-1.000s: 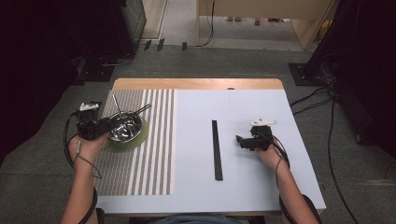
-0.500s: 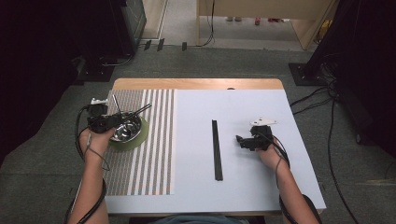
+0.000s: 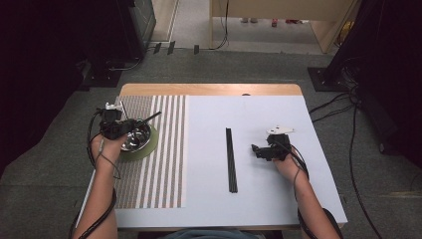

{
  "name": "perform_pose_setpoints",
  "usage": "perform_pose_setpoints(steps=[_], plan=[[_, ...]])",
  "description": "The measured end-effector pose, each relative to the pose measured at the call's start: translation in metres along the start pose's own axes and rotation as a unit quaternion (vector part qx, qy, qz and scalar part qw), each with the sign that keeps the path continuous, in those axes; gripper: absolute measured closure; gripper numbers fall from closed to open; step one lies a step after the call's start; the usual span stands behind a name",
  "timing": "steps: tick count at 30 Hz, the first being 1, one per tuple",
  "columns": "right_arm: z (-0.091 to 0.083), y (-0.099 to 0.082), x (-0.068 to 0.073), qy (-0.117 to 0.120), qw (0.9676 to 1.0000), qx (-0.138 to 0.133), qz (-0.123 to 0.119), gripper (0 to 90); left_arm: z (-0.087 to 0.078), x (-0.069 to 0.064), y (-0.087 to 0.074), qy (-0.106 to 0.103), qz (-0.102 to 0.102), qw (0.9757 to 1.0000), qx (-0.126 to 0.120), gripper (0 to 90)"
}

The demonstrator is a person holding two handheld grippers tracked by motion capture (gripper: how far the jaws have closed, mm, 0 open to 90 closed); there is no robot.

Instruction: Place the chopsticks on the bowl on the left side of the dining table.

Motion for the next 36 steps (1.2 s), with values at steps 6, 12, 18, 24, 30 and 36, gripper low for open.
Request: perform_pose_setpoints(steps=[6, 12, 18, 24, 30, 36], plan=[[0.0, 0.0, 0.0, 0.0, 1.0, 0.0, 0.0, 11.1, 0.0, -0.001, -0.001, -0.003, 0.003, 1.0, 0.003, 88.2], [0.0, 0.0, 0.0, 0.0, 1.0, 0.0, 0.0, 11.1, 0.002, -0.004, -0.002, -0.006, 0.008, 0.9999, 0.006, 87.7], [0.0, 0.0, 0.0, 0.0, 1.0, 0.0, 0.0, 11.1, 0.003, -0.009, -0.004, -0.013, 0.015, 0.9997, 0.012, 87.7], [0.0, 0.0, 0.0, 0.0, 1.0, 0.001, 0.0, 11.1, 0.003, -0.013, -0.005, -0.017, 0.021, 0.9995, 0.017, 87.4], [0.0, 0.0, 0.0, 0.0, 1.0, 0.001, 0.0, 11.1, 0.003, -0.016, -0.008, -0.02, 0.027, 0.9992, 0.023, 87.0], [0.0, 0.0, 0.0, 0.0, 1.0, 0.0, 0.0, 11.1, 0.002, -0.019, -0.011, -0.024, 0.031, 0.9988, 0.028, 87.2]])
Point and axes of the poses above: each handheld gripper's, and its own axes: z roughly forward along the jaws, y roughly out of its top, x roughly to its left, the point moved 8 cm from there along z, roughly forward along the jaws, and after that the axes turned 4 degrees about -z, right-handed, at the moved point
